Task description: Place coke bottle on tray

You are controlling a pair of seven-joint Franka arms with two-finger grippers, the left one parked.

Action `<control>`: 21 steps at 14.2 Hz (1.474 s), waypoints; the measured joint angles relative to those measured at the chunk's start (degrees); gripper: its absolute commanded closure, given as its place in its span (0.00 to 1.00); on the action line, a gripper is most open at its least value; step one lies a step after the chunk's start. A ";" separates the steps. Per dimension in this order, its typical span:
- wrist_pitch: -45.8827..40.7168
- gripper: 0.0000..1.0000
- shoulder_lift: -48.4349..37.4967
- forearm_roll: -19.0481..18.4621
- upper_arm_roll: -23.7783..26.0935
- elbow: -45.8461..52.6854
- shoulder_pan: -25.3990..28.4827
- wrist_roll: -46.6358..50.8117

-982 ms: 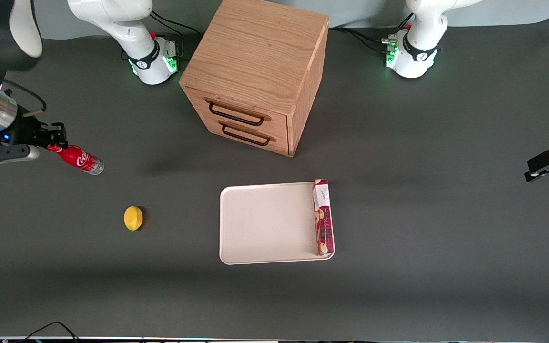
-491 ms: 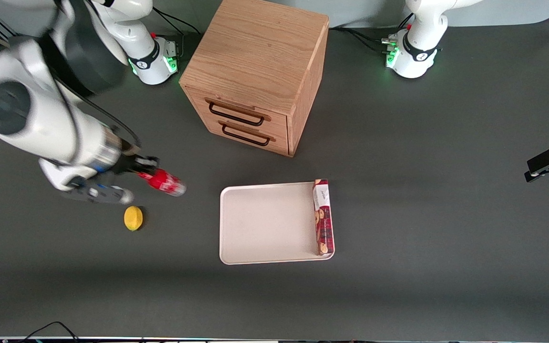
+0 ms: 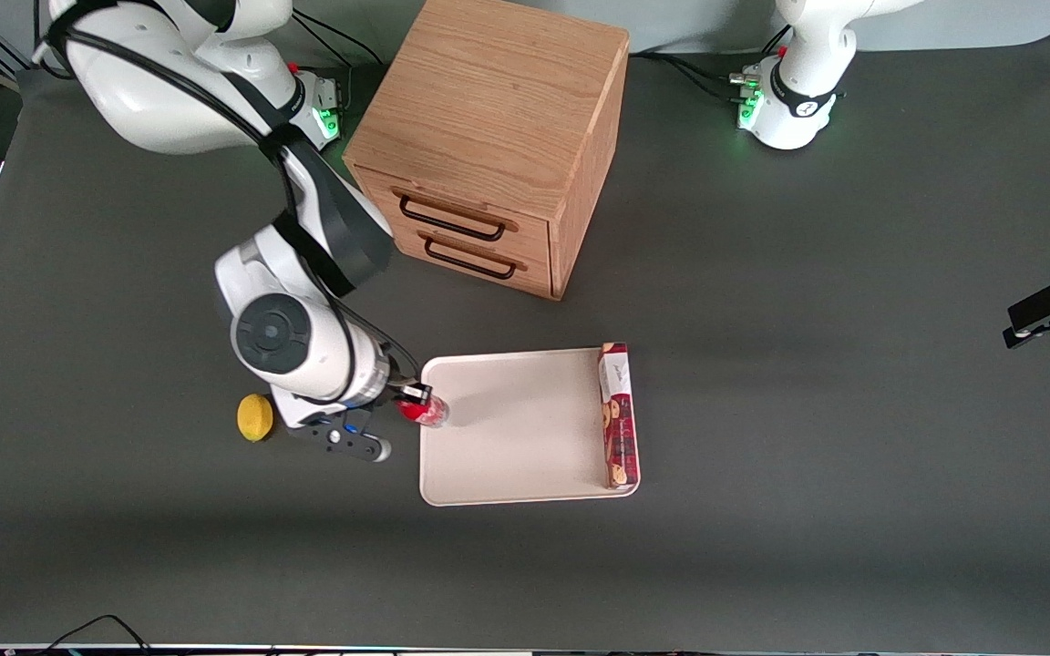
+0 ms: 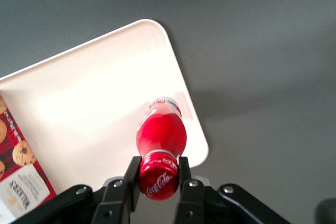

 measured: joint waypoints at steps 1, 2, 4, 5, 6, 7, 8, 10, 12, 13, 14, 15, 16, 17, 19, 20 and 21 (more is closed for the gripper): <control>1.71 0.51 1.05 -0.27 0.09 -0.47 0.17 0.30; 2.63 0.01 1.71 -0.40 0.13 -0.87 0.29 0.63; 3.13 0.00 1.89 -0.66 0.27 -1.10 0.30 1.28; 3.07 0.00 1.56 -1.02 0.37 -0.86 0.29 1.34; 2.57 0.00 0.80 -1.24 0.40 -0.59 0.20 1.34; 0.71 0.00 -0.58 -1.43 0.41 0.02 -0.03 1.33; -2.08 0.00 -2.72 -1.54 0.44 0.79 -0.47 0.97; -10.11 0.00 -9.55 -1.56 0.53 2.27 -2.32 -2.32; -21.38 0.00 -18.09 -0.60 0.38 2.67 -5.69 -9.43; -26.38 0.00 -22.26 0.81 -0.35 2.50 -7.70 -14.15; -30.04 0.00 -26.16 2.36 -2.52 1.71 -9.06 -19.39; -32.12 0.00 -30.10 4.14 -6.20 -0.14 -9.74 -25.18; -32.85 0.00 -33.99 5.95 -10.37 -3.21 -10.06 -30.33; -32.63 0.00 -37.62 7.14 -14.09 -7.28 -10.33 -34.30; -28.11 0.00 -44.01 7.79 -19.54 -17.91 -10.55 -40.35; -24.38 0.00 -46.68 7.84 -21.49 -23.74 -10.56 -42.41; -21.13 0.00 -48.98 7.91 -22.86 -29.14 -10.57 -43.48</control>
